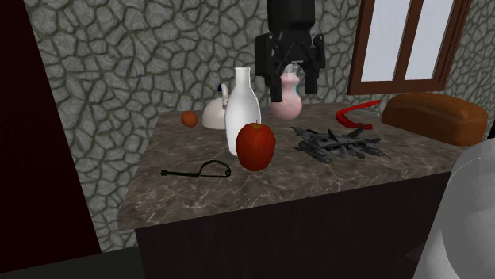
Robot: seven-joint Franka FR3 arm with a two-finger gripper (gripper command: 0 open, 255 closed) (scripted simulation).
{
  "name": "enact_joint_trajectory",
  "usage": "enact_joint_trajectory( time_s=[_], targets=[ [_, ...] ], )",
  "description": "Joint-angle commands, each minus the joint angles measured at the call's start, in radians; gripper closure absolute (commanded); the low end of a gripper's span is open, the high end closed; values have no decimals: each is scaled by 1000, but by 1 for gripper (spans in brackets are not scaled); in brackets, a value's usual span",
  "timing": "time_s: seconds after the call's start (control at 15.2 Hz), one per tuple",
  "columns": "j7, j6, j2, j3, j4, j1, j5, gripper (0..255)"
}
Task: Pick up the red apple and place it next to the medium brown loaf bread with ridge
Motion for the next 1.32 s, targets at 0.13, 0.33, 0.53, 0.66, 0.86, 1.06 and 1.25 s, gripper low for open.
enact_joint_trajectory(
  time_s=[0.13, 0.33, 0.53, 0.66, 0.86, 1.06, 1.25],
  targets=[
    [-30, 108, 9, -19, -30, 0, -15, 0],
    [-75, 272, 35, -48, -64, 1, -32, 0],
    [-119, 436, 73, -78, -87, 4, -43, 0],
    [-149, 541, 104, -99, -94, 9, -46, 0],
    [-149, 585, 119, -102, -123, 8, -48, 0],
    [-148, 630, 137, -105, -151, 8, -49, 0],
    [-148, 654, 147, -106, -165, 8, -50, 0]
  ],
)
